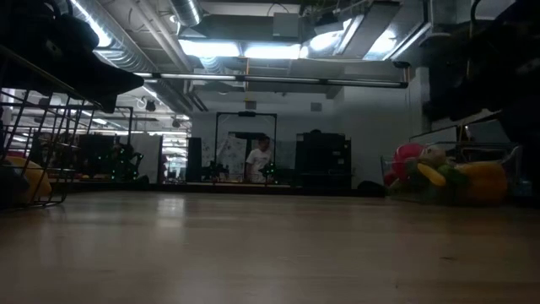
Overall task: Sort produce into baskets
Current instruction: Return to Home Position
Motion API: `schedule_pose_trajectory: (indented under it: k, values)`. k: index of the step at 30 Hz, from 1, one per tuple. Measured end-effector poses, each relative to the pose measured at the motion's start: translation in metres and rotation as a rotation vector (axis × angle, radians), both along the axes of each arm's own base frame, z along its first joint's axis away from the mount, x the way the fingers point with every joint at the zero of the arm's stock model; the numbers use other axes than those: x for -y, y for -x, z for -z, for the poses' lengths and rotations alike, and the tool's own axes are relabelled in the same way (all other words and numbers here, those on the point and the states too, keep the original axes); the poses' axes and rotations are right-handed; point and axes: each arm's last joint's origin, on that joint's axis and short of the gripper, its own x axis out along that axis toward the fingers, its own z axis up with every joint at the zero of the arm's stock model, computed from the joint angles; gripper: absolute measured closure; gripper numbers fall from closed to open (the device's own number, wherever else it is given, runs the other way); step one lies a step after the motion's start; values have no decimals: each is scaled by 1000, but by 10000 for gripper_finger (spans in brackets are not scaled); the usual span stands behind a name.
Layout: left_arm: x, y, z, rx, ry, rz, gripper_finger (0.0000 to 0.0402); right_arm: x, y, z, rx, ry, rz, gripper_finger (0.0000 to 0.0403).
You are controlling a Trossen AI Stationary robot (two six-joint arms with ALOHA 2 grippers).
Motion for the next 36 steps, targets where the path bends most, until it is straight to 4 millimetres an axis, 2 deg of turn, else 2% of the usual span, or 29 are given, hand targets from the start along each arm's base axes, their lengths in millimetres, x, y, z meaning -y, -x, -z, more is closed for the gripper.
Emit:
schedule_pose_trajectory:
  k: [14,27,33,36]
  values:
    - [0,0,0,0,0,0,392,-3,11,2,-1,31,-72,391]
    - [0,0,0,0,0,0,392,-4,20,-7,127,81,-77,391]
    - [0,0,0,0,0,0,392,-4,19,-13,194,135,-82,391]
    - [0,0,0,0,0,0,392,-3,15,-9,261,147,-79,391]
